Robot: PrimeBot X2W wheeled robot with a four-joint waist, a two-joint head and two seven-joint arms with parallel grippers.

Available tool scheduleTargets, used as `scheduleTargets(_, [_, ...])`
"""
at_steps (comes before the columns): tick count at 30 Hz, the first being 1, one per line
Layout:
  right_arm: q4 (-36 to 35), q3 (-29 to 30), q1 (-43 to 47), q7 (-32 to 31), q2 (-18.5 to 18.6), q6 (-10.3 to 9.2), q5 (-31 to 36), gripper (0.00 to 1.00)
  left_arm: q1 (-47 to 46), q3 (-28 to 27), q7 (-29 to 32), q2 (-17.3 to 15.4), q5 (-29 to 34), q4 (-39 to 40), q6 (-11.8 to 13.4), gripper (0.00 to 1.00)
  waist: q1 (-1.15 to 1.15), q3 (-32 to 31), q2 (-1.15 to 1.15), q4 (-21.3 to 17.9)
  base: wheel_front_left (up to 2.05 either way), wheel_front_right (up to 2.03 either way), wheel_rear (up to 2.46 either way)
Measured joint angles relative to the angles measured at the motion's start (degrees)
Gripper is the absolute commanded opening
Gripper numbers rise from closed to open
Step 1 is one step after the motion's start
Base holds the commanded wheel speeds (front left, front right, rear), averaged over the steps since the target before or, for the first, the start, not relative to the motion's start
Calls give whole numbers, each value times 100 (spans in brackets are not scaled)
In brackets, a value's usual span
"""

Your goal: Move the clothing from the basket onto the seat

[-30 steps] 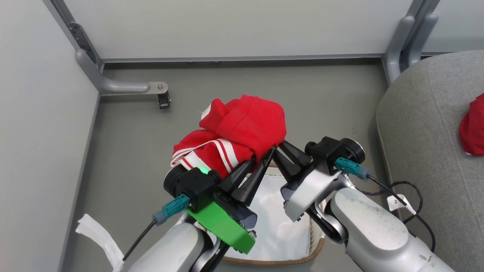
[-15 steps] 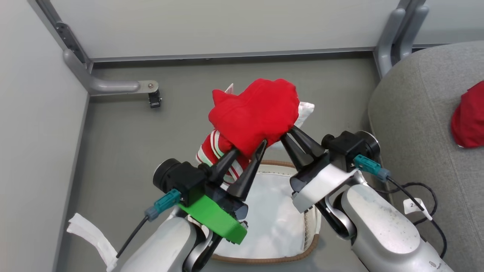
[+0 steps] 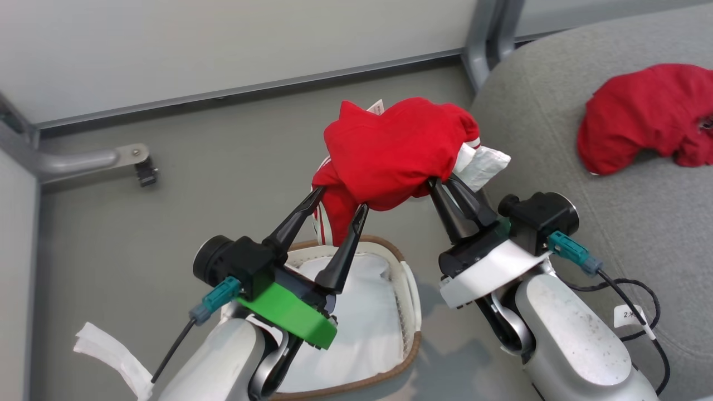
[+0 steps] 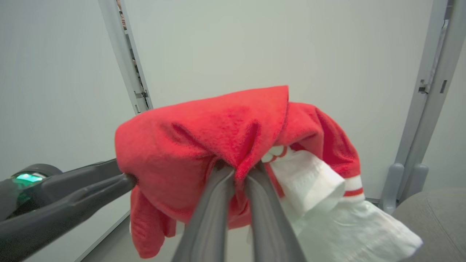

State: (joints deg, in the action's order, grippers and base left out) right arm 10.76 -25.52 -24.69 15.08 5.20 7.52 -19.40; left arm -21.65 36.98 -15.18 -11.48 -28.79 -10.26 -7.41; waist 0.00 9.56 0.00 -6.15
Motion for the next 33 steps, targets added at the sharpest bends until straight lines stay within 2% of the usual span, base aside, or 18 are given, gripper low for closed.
scheduleTargets(10, [-229, 458, 232, 0, -104, 0, 22, 0, 13, -165, 0, -211, 140, 5, 0, 100, 0, 165, 0, -1316, 0, 0, 0])
scheduleTargets(19, [-456, 865, 567, 0, -188, 0, 34, 0, 21, -163, 1, -215, 248, 20, 0, 100, 0, 379, 0, -2175, 0, 0, 0])
scheduleTargets(23, [-563, 1074, 686, 0, -189, 0, 94, 0, 18, -76, 1, -189, 255, 9, 0, 100, 0, 504, 0, -2384, 0, 0, 0])
scheduleTargets(28, [-512, 1315, 639, 0, -194, 0, 235, 0, -7, -14, 0, -187, 255, -25, 0, 100, 0, 704, 0, -2458, 0, 0, 0])
scheduleTargets(33, [-225, 1759, 98, 0, 58, 0, 512, 0, -65, 77, 1, -257, 255, -68, 0, 100, 0, 930, 0, -2453, 0, 0, 0])
